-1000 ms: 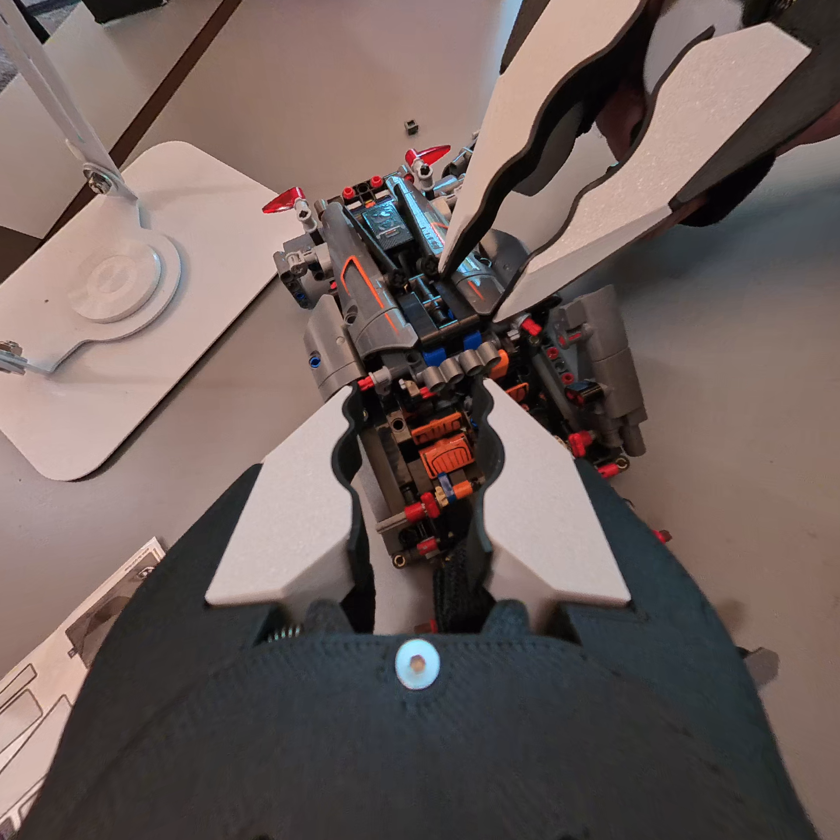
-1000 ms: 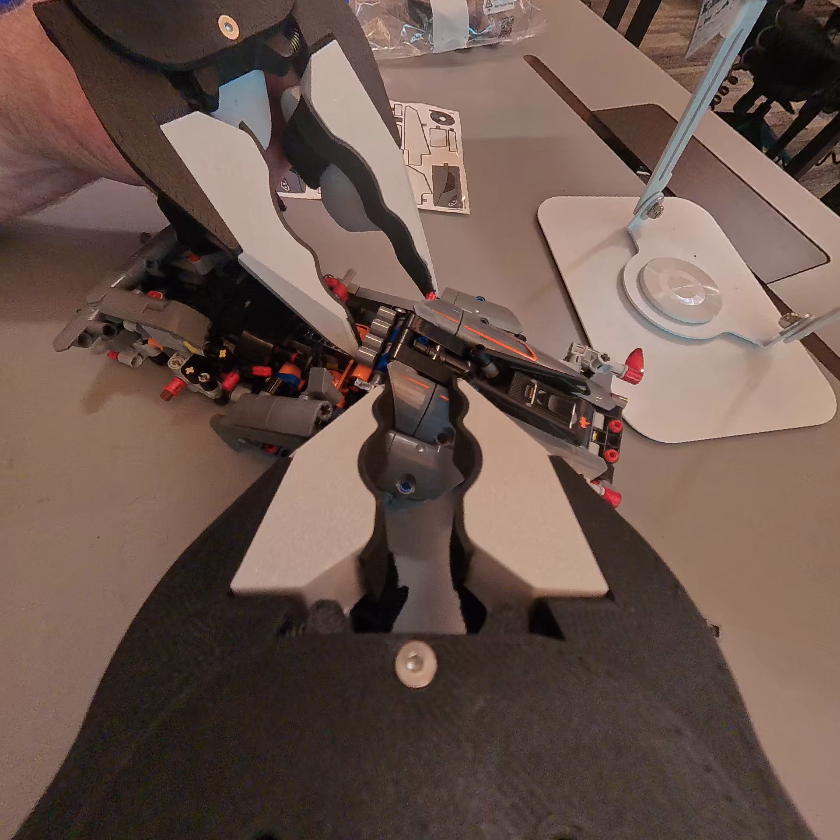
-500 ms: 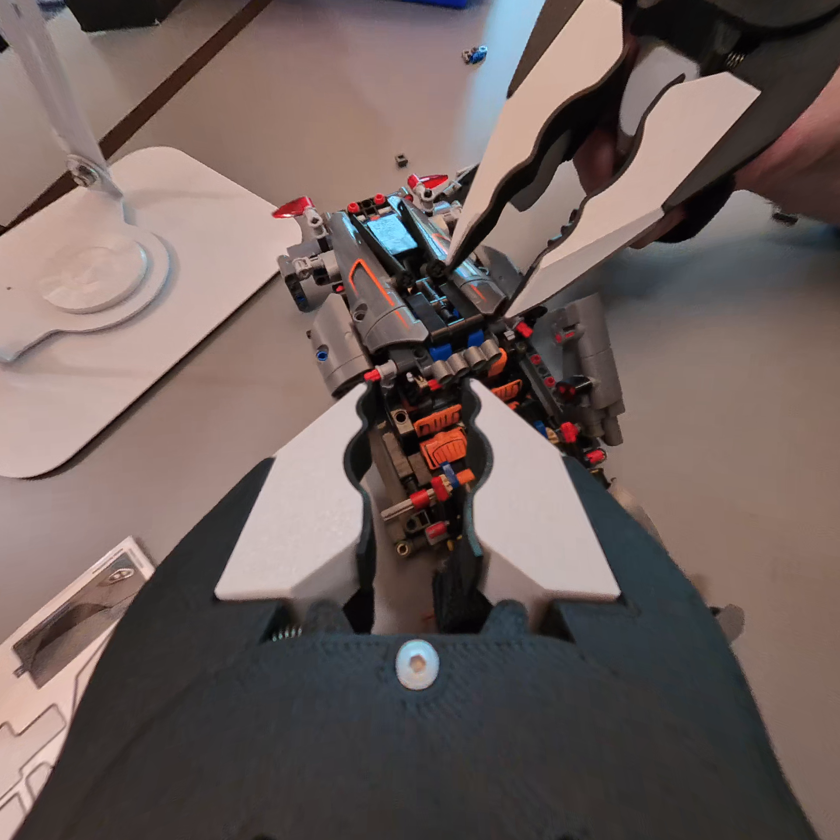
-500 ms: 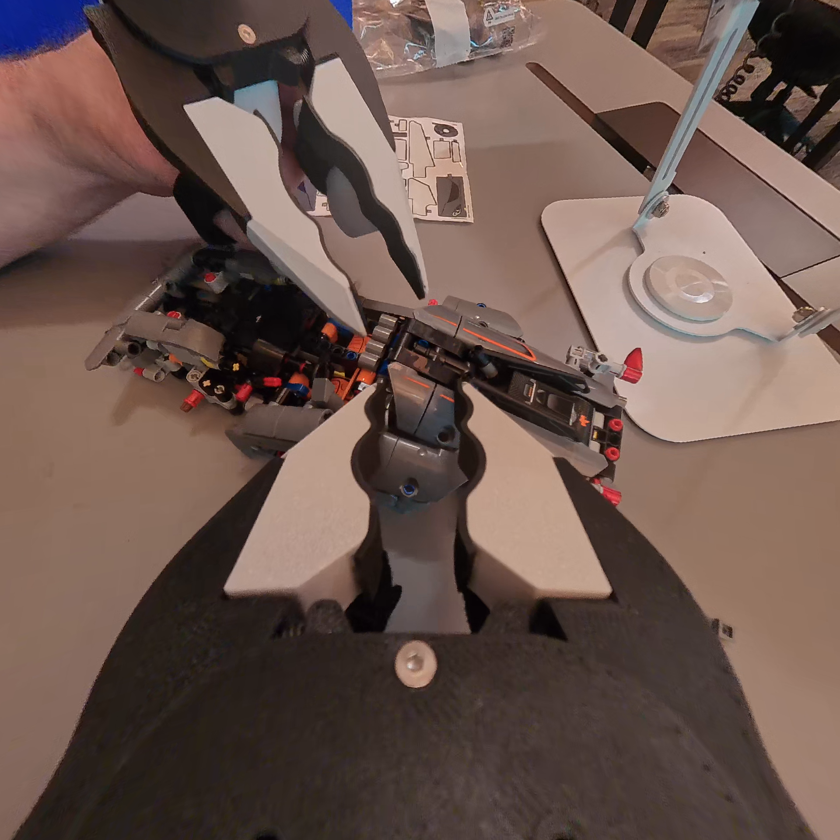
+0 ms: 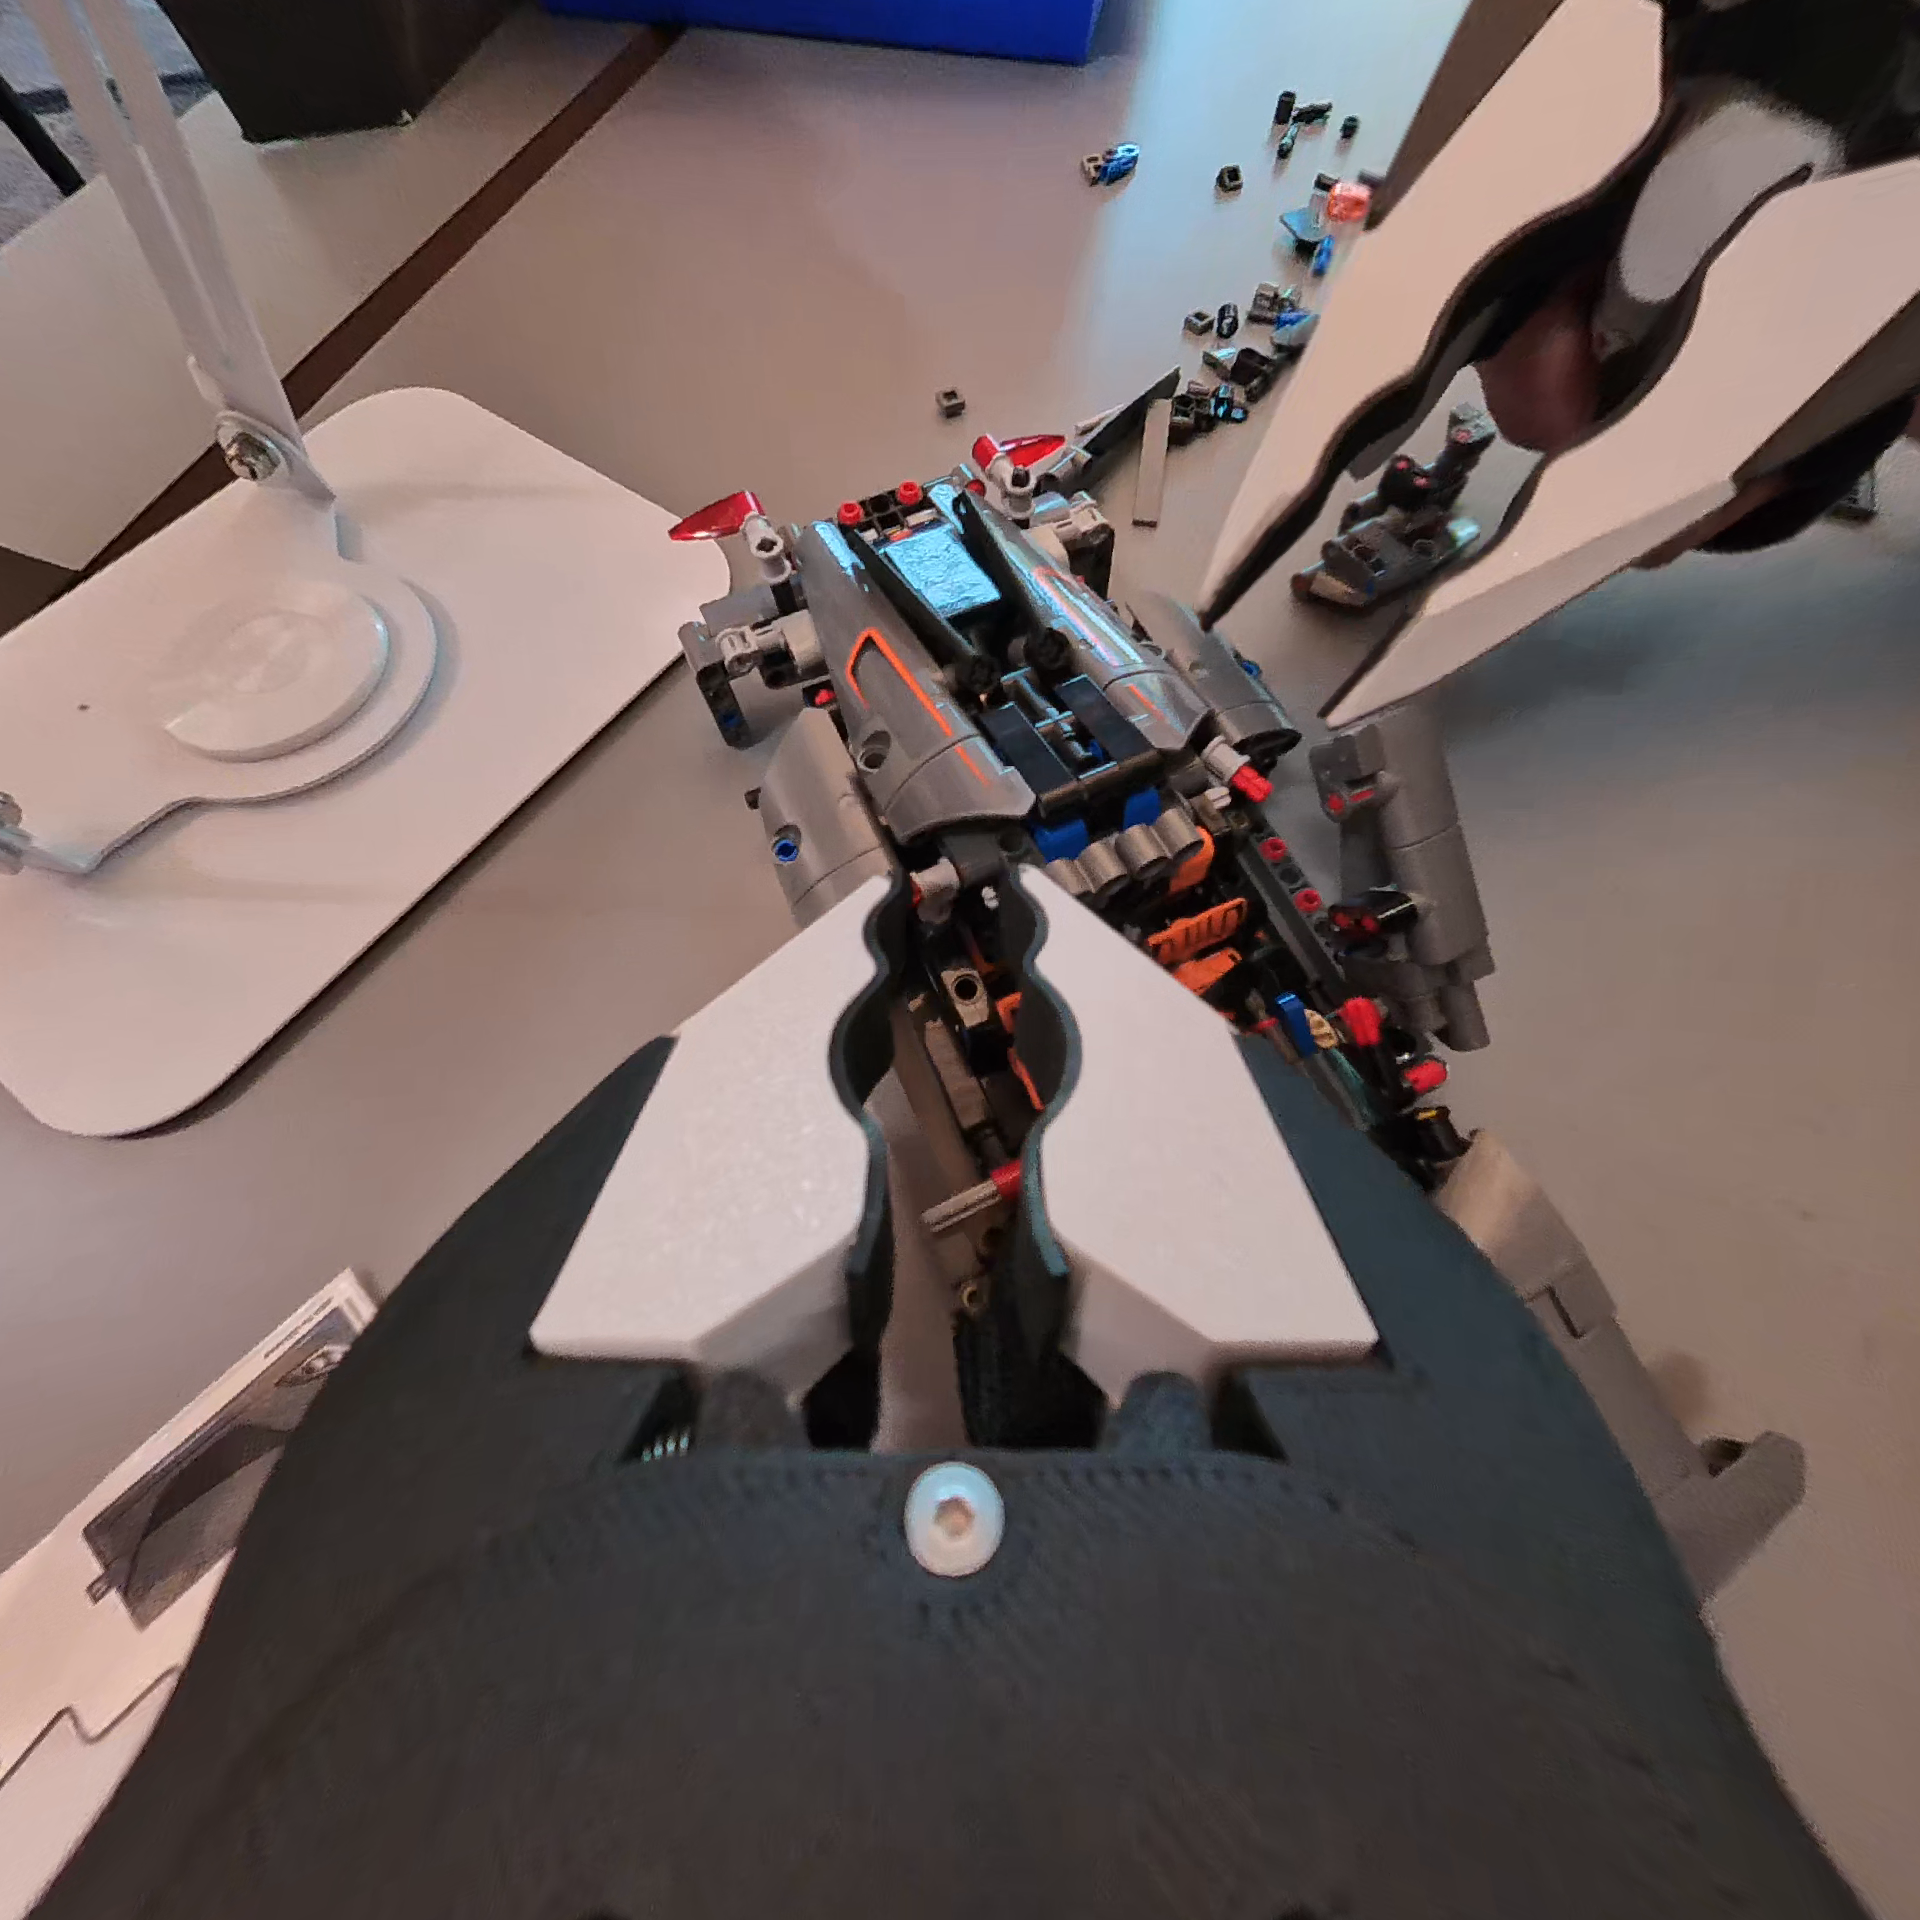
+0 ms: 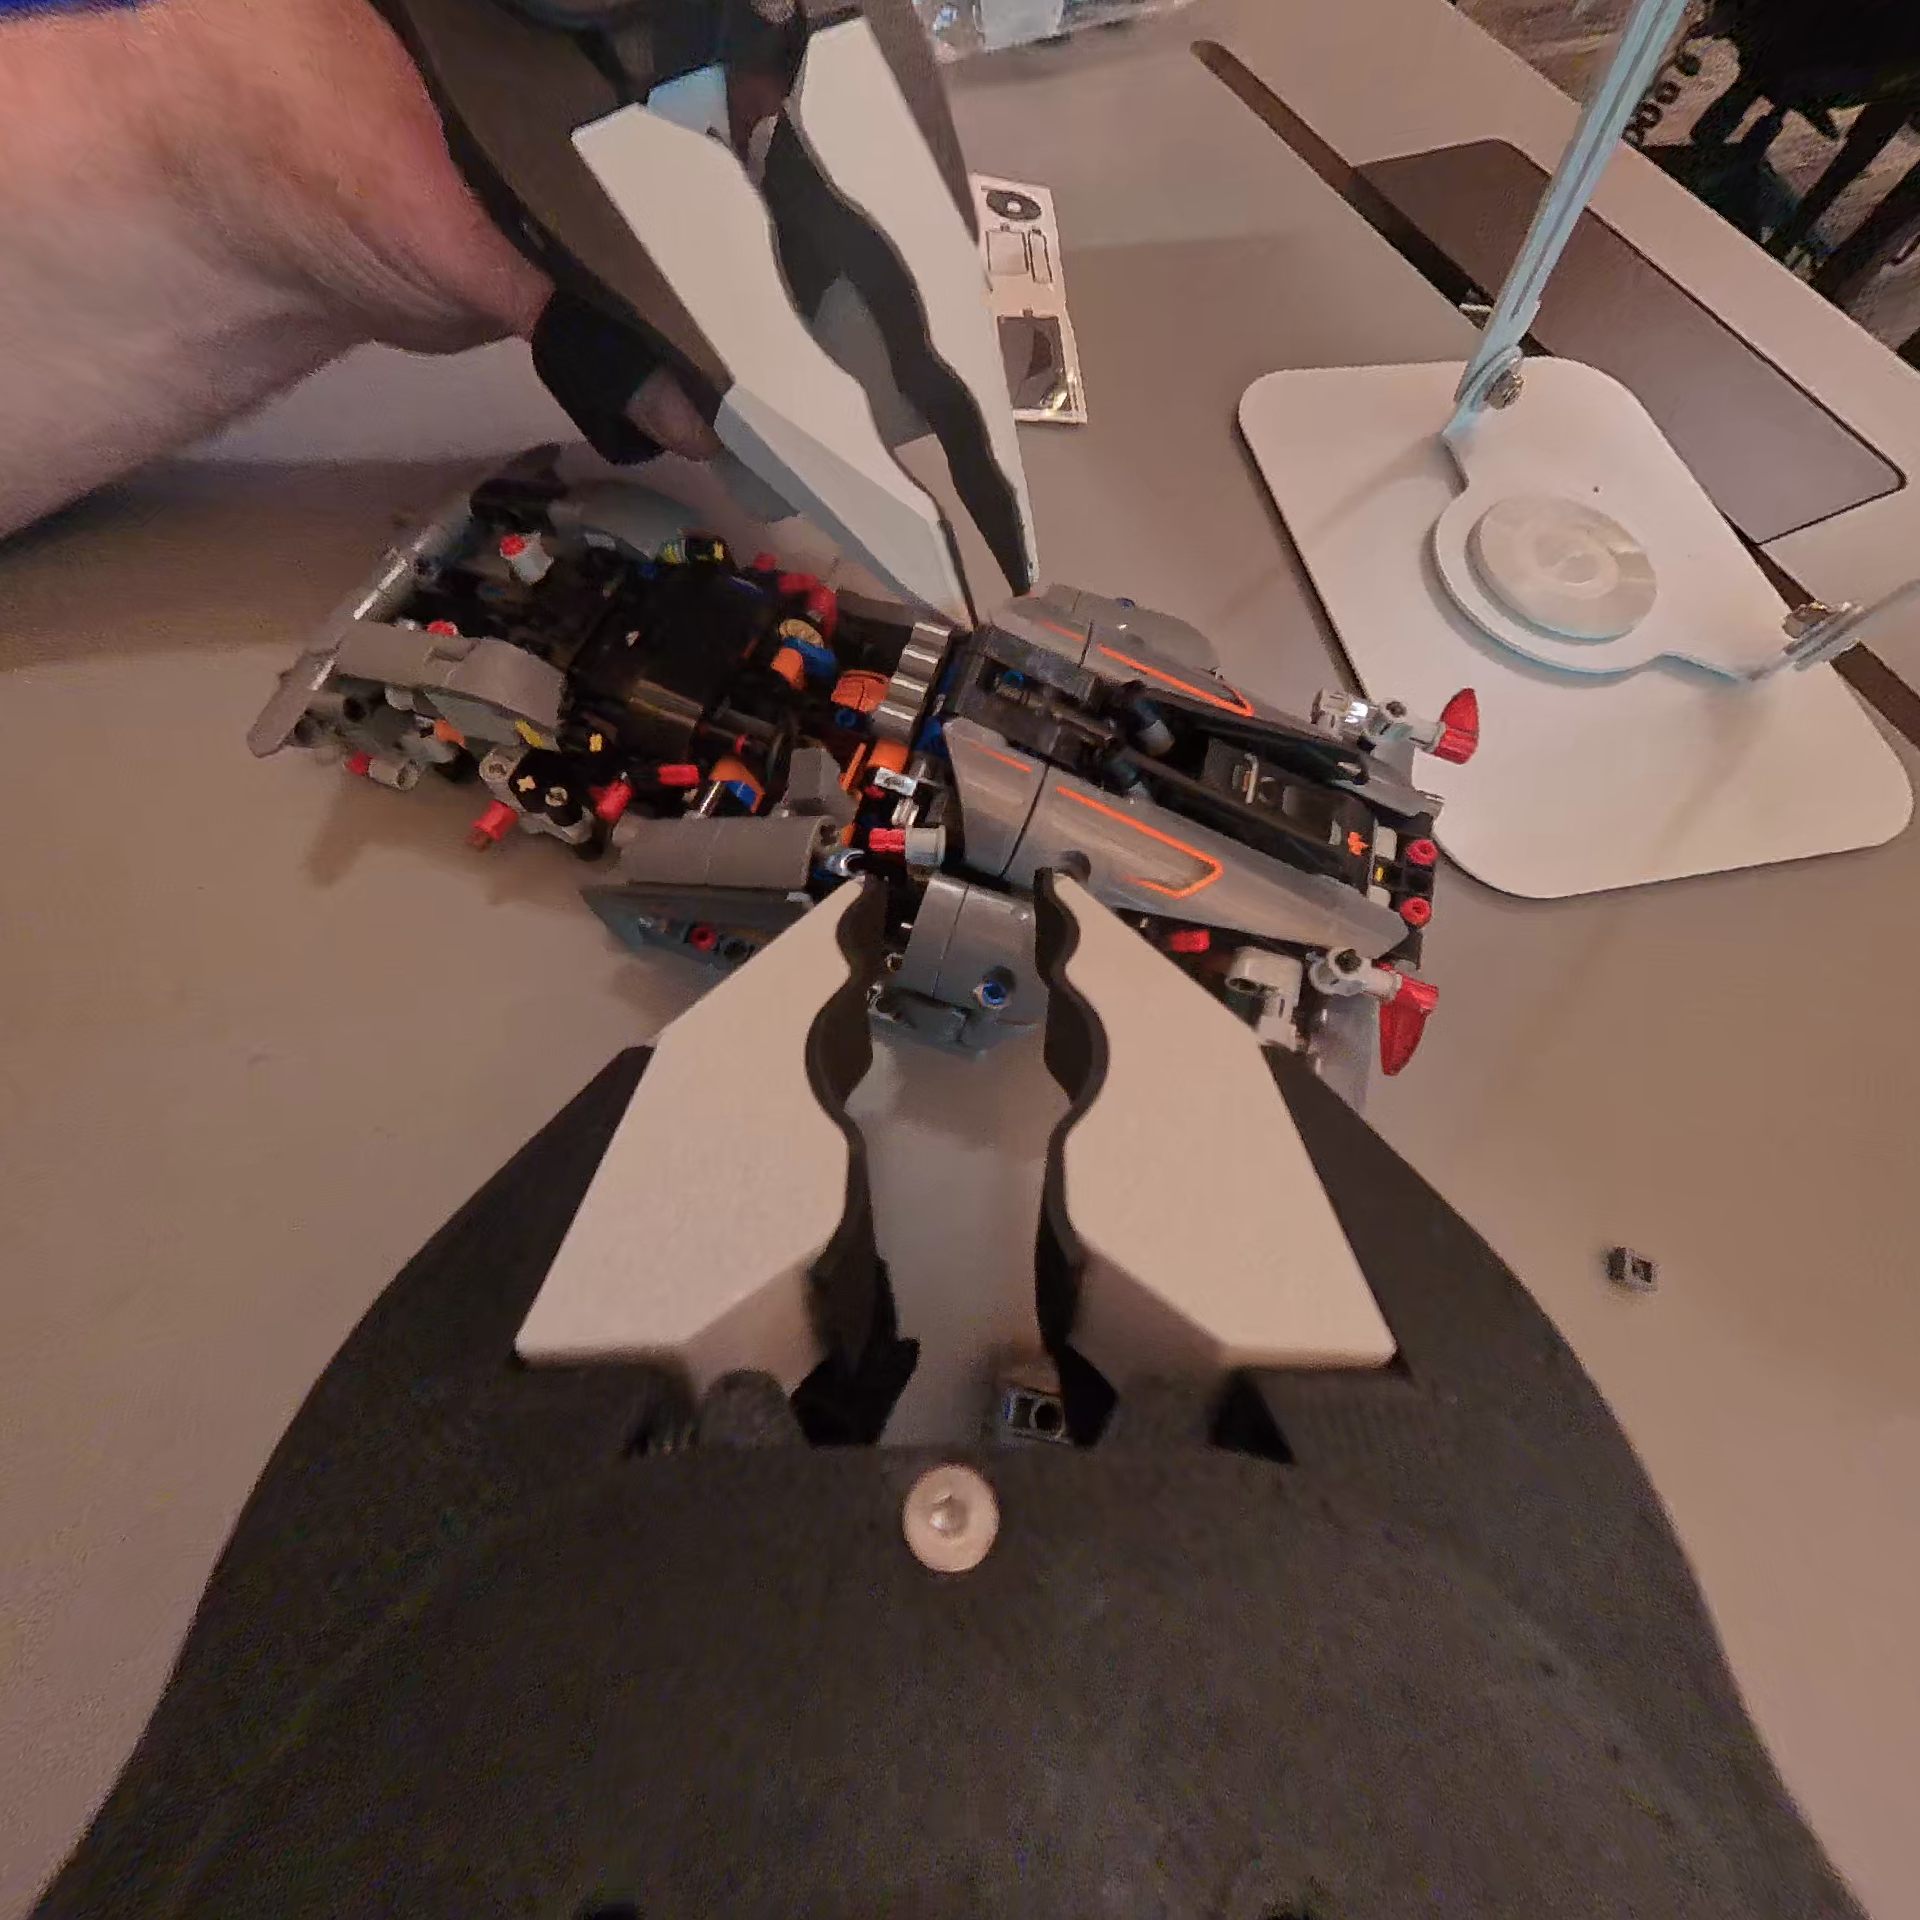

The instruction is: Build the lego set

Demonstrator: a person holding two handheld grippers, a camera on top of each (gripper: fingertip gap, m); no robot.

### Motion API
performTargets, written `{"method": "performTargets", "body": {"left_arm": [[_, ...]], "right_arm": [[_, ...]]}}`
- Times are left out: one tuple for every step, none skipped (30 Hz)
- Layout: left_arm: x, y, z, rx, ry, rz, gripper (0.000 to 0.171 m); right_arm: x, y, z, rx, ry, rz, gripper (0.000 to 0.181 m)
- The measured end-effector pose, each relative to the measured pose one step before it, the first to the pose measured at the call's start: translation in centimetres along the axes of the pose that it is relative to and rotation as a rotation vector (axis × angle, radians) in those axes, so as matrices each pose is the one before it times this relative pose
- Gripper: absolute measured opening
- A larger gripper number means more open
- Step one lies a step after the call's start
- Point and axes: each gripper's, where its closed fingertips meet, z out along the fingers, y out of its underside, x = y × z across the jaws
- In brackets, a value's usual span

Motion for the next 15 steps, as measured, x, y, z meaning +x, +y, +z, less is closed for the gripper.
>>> {"method": "performTargets", "body": {"left_arm": [[0.088, -0.027, 0.056, 0.00115, 0.0018, 0.0056, 0.016], [0.019, -0.006, 0.017, -0.00349, -0.0033, 0.0044, 0.016], [0.003, 0.012, -0.002, -0.00694, -0.0043, 0.0053, 0.015], [0.003, 0.004, -0.003, -0.00597, -0.0022, 0.0040, 0.015], [0.006, 0.010, -0.005, -0.00474, 0.0018, -0.0010, 0.015], [-0.003, 0.010, -0.005, -0.00331, 0.0040, -0.0002, 0.015], [0.008, 0.034, -0.028, -0.00252, 0.0079, -0.0014, 0.016], [0.009, 0.037, -0.049, -0.00255, 0.0091, -0.0028, 0.016], [0.003, 0.017, -0.019, -0.00017, 0.0066, 0.0004, 0.016], [0.025, -0.015, 0.007, 0.00112, 0.0054, 0.0013, 0.016], [0.002, 0.010, -0.004, -0.00076, 0.0041, 0.0034, 0.016], [0.008, 0.021, -0.035, -0.00088, 0.0036, 0.0072, 0.016], [-0.018, 0.021, -0.046, 0.00294, 0.0030, 0.0048, 0.016], [0.003, 0.006, -0.019, 0.00662, 0.0058, -0.0019, 0.016], [0.031, -0.017, 0.006, 0.00841, 0.0076, -0.0027, 0.017]], "right_arm": [[-0.205, 0.228, 0.138, -0.0090, 0.0064, -0.0139, 0.025], [-0.099, 0.175, 0.139, -0.0056, 0.0102, -0.0083, 0.026], [-0.129, 0.149, 0.161, -0.0057, 0.0057, -0.0073, 0.026], [-0.164, 0.042, 0.105, -0.0002, 0.0051, -0.0105, 0.025], [-0.099, -0.195, -0.020, 0.0120, 0.0128, -0.0143, 0.023], [-0.077, -0.124, -0.011, 0.0047, 0.0143, -0.0173, 0.022], [-0.082, 0.052, 0.083, -0.0065, 0.0098, -0.0174, 0.020], [-0.075, 0.109, 0.129, -0.0064, 0.0060, -0.0113, 0.018], [-0.029, 0.140, 0.148, -0.0074, 0.0074, -0.0071, 0.019], [-0.160, 0.025, 0.058, -0.0015, 0.0013, -0.0134, 0.019], [-0.173, -0.179, -0.050, 0.0112, 0.0003, -0.0133, 0.016], [-0.141, -0.162, -0.057, 0.0095, -0.0036, -0.0064, 0.015], [-0.038, -0.025, -0.007, 0.0014, -0.0006, -0.0099, 0.014], [0.084, -0.029, -0.028, 0.0018, 0.0047, -0.0113, 0.014], [0.031, -0.161, -0.062, 0.0102, -0.0008, -0.0099, 0.014]]}}
